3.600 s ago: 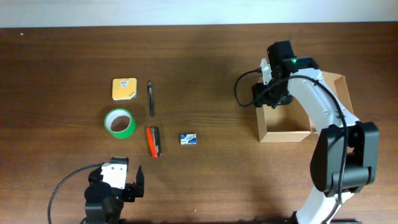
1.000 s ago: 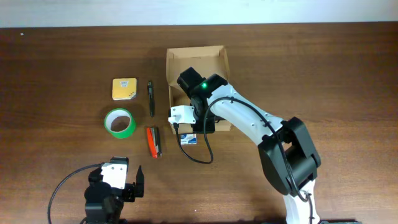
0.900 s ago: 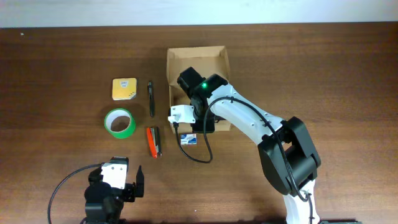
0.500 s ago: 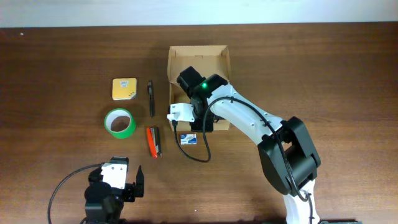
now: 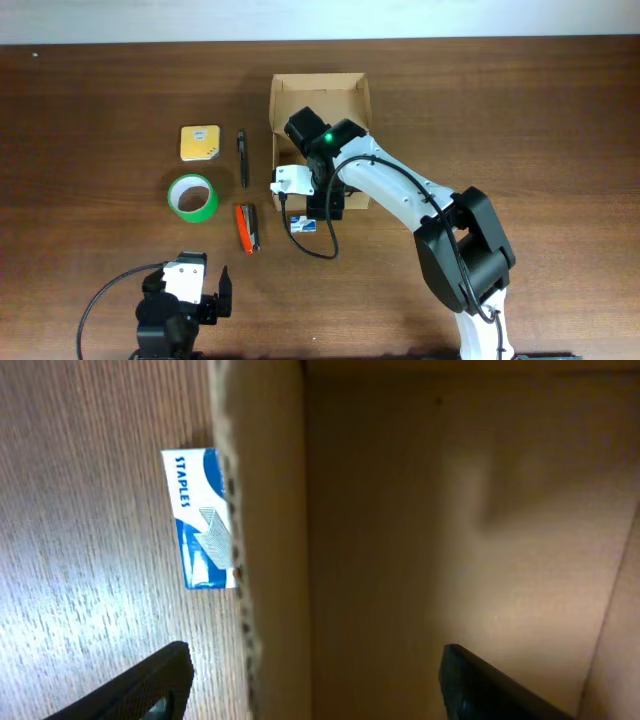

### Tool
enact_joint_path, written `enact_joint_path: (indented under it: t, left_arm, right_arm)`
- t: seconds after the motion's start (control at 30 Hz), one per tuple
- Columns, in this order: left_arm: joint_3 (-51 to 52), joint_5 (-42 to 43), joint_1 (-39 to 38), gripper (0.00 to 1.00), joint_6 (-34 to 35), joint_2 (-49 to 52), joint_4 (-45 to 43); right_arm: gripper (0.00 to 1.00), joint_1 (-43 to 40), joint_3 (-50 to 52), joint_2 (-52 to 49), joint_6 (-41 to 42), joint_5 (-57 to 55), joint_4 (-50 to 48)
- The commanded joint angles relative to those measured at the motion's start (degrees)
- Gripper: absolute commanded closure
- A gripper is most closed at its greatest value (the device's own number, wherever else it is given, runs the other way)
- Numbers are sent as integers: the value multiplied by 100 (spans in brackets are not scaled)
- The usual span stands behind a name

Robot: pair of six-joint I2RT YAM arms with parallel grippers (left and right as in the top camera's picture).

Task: Pack container
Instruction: 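Drag the box left with the right gripper toward the table center, then release the box and move the right gripper to the staples box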

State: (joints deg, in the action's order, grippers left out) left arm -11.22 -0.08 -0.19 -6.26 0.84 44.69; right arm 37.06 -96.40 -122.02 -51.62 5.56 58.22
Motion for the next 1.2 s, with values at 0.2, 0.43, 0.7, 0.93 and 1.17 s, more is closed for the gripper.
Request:
enact_joint_path:
  t: [0.2,0.43,0.7,0.93,1.17]
  left_arm:
    - [22,-35,35,1,-72,-55,-15]
    - [22,-35,35,1,-72,-55,-15]
    - [22,-35,35,1,-72,-55,-15]
    - [22,-35,35,1,-72,-55,-15]
    - [22,-35,35,1,-72,-55,-15]
  right_arm:
    - [15,15,-186,-44,155,-557,2]
    - [11,17,-973,223,916,-651,319]
    - [1,59,-1784,1099,2579,-623,1416]
    - [1,466,-1613,2129,3425,-498,2133]
    - [1,1200,280,3154,3910,-505,1565]
